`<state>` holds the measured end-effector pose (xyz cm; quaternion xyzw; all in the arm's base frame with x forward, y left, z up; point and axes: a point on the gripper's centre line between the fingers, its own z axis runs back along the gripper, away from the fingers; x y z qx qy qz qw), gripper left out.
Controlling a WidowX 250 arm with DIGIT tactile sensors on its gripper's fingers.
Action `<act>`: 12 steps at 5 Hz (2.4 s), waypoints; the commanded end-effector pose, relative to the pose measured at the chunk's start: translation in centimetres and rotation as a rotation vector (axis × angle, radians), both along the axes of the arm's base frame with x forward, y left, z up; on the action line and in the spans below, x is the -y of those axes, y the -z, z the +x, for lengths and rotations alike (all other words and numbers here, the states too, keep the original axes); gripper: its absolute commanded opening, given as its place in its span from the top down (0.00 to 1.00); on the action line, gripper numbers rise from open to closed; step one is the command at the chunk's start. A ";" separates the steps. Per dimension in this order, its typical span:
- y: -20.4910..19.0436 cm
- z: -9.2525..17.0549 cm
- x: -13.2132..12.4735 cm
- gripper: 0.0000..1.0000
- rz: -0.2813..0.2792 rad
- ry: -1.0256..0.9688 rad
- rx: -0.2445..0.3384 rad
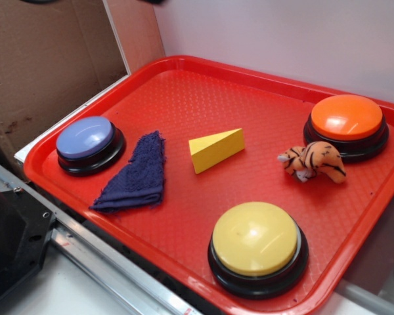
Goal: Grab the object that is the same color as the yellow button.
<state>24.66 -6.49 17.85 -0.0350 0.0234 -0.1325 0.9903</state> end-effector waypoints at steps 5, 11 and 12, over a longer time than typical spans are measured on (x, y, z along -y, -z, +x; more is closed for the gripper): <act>12.9 -0.6 2.0 0.00 0.022 0.238 -0.150; 16.2 0.9 2.7 1.00 0.068 0.291 -0.257; 15.2 0.6 2.0 1.00 0.072 0.249 -0.240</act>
